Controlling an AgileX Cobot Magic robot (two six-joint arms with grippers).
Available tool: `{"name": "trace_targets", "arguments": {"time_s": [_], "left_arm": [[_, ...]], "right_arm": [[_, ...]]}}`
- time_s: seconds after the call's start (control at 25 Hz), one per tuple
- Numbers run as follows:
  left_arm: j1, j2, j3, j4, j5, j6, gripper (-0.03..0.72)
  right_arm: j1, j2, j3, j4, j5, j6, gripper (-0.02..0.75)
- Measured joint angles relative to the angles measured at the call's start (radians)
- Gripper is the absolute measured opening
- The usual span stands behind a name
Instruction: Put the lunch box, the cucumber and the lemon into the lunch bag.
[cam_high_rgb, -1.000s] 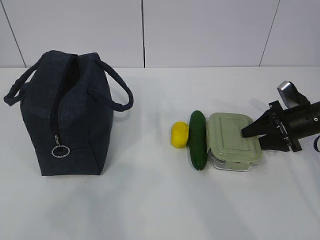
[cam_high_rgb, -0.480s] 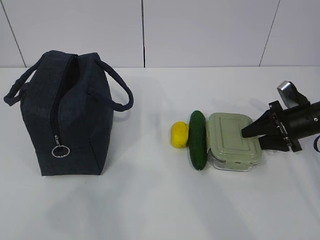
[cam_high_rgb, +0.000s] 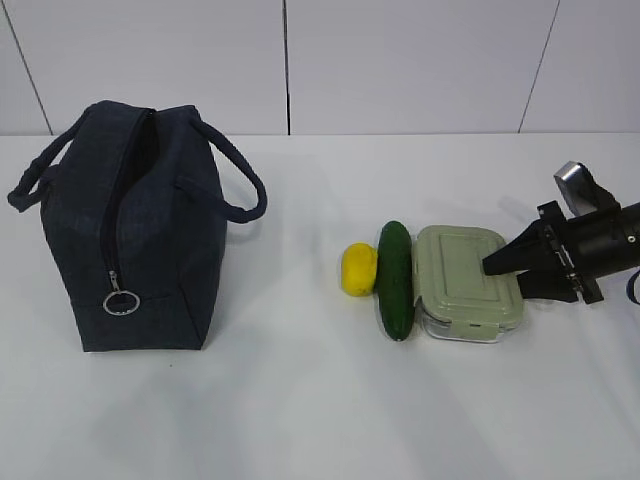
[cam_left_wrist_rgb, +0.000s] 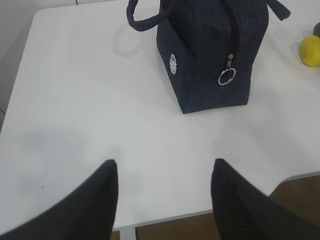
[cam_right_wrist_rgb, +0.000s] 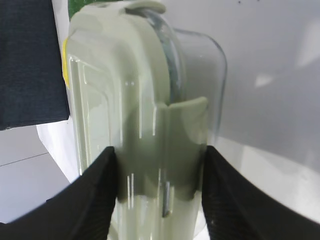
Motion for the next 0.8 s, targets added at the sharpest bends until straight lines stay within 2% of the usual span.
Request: {"name": "trace_targets", "arguments": {"time_s": [0.8], "left_arm": [[0.000, 0.000, 0.000, 0.000, 0.000, 0.000, 0.425]], "right_arm": [[0.000, 0.000, 0.002, 0.017, -0.002, 0.000, 0.384]]}}
